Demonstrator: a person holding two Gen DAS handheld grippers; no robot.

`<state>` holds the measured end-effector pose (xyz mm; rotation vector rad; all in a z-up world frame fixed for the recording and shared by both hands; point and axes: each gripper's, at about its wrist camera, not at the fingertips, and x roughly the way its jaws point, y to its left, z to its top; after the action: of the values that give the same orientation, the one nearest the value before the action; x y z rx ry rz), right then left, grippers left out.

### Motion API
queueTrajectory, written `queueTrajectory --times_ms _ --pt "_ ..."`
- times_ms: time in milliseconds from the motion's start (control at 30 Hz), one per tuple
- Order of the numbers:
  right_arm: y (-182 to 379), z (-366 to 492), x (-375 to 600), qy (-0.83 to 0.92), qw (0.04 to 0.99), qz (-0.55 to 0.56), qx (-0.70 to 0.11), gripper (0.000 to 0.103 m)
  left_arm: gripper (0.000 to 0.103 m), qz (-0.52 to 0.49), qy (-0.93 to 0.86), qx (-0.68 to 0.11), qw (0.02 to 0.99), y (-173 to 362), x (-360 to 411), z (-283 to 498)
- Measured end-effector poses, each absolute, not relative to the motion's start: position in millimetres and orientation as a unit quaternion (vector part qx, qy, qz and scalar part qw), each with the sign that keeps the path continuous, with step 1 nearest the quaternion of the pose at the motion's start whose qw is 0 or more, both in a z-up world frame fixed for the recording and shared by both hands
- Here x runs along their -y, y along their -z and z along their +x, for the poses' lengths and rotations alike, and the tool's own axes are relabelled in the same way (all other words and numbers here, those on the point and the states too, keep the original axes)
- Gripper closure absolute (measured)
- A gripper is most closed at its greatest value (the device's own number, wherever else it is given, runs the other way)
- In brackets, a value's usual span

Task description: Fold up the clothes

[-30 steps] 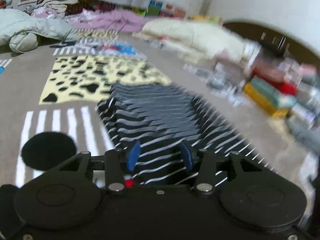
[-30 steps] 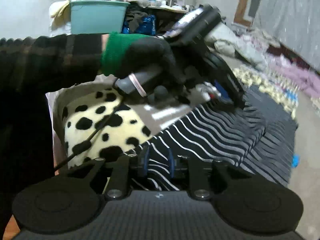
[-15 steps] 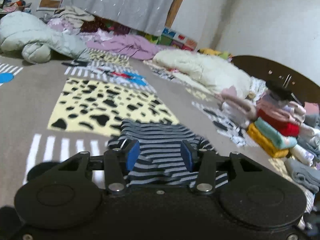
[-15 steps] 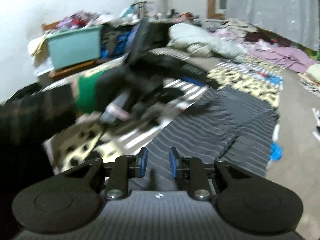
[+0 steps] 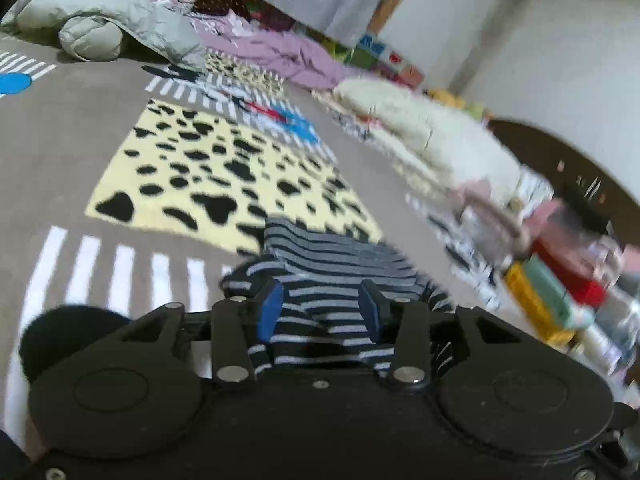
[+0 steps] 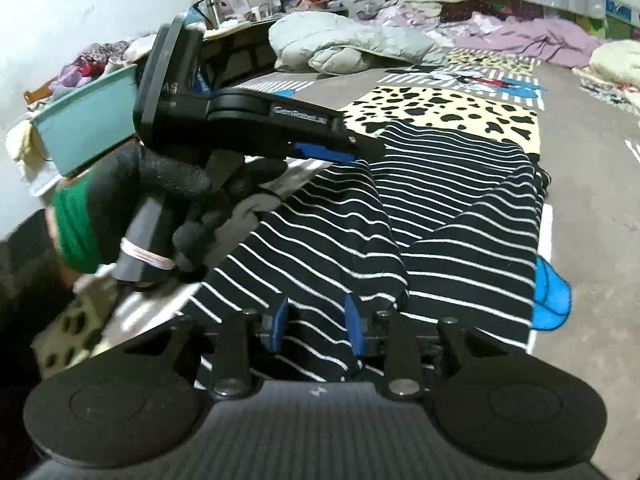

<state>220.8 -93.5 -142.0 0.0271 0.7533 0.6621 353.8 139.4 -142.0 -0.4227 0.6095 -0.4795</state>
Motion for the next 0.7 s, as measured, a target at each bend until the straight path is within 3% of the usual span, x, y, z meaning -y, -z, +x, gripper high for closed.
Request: queueTrajectory --times_ms 67,133,267,400,700 --pt "128.9 224.0 112.8 -0.324 0.877 0.043 -0.352 0.067 0.049 -0.221 0.231 -0.294 0.901 141.1 -146.9 355.2" --pt "119.9 234.7 133.9 -0.311 0.884 0.063 -0.345 0.054 0.045 -0.226 0.219 -0.3 0.9 141.4 -150.2 359.2" --pt "120.0 280.3 181.9 -0.27 0.894 0.117 -0.337 0.05 0.039 -0.251 0.208 -0.313 0.892 147.3 -165.8 365.9" --pt "144.7 331.8 217.2 -0.253 0.884 0.179 -0.349 0.038 0.035 -0.298 0.214 -0.339 0.866 161.1 -180.1 379.6" --pt "198.4 388.6 248.9 -0.275 0.846 0.293 -0.35 0.034 0.035 -0.341 0.272 -0.366 0.822 172.6 -190.5 406.3"
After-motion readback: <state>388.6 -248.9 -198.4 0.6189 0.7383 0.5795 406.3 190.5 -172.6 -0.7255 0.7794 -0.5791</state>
